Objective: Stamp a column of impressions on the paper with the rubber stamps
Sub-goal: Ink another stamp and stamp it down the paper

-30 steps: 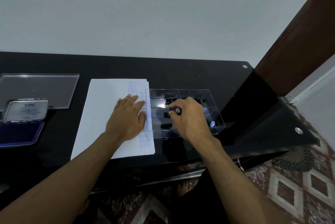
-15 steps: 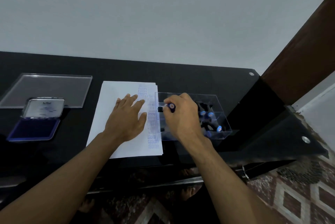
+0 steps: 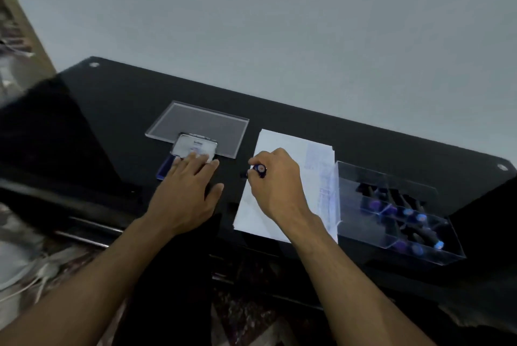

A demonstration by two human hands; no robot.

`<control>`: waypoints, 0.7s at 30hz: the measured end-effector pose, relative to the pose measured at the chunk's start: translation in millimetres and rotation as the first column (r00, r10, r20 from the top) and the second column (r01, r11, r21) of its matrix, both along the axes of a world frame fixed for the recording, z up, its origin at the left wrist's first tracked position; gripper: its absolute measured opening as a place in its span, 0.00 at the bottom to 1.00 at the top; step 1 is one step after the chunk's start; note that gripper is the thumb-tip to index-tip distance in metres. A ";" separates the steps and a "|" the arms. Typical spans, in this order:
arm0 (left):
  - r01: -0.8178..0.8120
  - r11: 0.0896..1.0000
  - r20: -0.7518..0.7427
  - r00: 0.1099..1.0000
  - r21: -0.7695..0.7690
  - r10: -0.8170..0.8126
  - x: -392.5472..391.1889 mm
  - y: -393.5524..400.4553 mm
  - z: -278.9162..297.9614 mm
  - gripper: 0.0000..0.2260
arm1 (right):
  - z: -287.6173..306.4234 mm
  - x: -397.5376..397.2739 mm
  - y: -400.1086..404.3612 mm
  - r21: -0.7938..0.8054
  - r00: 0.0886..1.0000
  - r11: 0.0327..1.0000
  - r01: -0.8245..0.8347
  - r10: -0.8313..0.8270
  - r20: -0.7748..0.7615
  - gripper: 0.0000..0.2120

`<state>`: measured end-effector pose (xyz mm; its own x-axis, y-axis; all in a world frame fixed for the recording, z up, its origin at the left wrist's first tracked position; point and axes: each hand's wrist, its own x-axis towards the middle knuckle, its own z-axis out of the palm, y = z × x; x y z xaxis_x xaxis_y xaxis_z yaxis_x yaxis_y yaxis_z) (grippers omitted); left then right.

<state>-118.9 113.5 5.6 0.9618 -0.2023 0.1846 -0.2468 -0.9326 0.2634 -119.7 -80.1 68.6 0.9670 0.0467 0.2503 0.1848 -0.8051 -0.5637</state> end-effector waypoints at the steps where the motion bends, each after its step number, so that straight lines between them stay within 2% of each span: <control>1: -0.021 1.000 -0.005 1.000 0.009 0.021 -3.0 12.5 -1.8 0.30 | 0.3 1.3 11.2 0.001 1.000 1.000 -0.029 0.029 -0.002 0.07; 5: -0.106 0.994 -0.035 0.994 0.019 0.106 -9.5 56.6 -12.6 0.33 | 3.6 7.8 53.6 -0.005 0.993 0.993 -0.117 0.117 -0.021 0.08; 9: -0.164 0.986 -0.053 0.985 0.018 0.165 -10.3 85.5 -19.6 0.34 | 2.7 13.6 87.1 -0.044 0.980 0.980 -0.196 0.195 -0.040 0.12; 13: -0.199 0.980 -0.062 0.978 0.005 0.199 -7.0 102.7 -24.5 0.34 | -1.2 21.2 107.8 -0.070 0.976 0.974 -0.216 0.215 -0.023 0.15; 18: -0.218 0.976 -0.070 0.974 -0.008 0.217 -1.4 114.3 -31.0 0.35 | -5.8 32.1 121.8 -0.097 0.978 0.973 -0.209 0.209 -0.010 0.10; 21: -0.209 0.978 -0.080 0.975 0.014 0.209 2.8 118.2 -36.1 0.36 | -6.1 38.1 123.3 -0.119 0.978 0.971 -0.209 0.209 -0.010 0.10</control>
<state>-116.0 231.7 -30.6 0.9945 0.0036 0.1045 -0.0247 -0.9628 0.2690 -81.6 43.2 62.6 0.9320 0.2775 0.2332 0.3575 -0.8096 -0.4655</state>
